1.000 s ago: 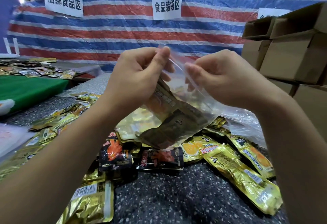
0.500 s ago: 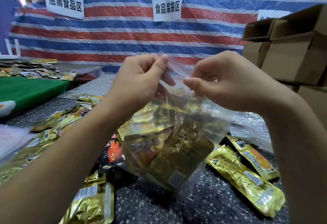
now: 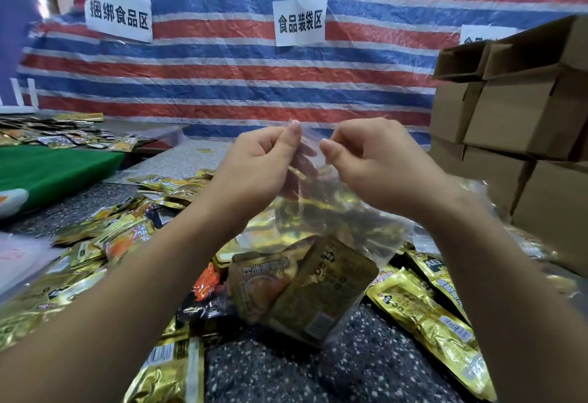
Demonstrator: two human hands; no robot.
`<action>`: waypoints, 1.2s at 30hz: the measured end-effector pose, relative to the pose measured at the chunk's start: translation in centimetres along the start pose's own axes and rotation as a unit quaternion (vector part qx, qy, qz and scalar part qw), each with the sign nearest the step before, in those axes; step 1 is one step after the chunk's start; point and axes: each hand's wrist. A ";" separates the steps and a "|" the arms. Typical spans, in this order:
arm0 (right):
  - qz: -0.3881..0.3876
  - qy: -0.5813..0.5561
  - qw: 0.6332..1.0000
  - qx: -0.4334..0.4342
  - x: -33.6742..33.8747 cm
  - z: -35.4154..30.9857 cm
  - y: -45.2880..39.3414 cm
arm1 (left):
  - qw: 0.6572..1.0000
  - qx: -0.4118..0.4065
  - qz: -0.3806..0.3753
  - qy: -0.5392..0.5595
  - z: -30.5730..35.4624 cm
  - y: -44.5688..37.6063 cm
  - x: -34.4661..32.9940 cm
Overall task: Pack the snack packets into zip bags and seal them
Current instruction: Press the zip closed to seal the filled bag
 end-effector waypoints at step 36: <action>-0.027 -0.157 0.987 -0.016 3.0 -3.2 2.2 | 0.966 -0.201 0.020 -0.164 3.5 0.9 -0.9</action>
Point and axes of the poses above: each hand's wrist, its own y-axis away from the middle knuckle, its own x-axis out of the back of the hand, z = x × y, and after that the axes turned 14 degrees about -x, right-handed
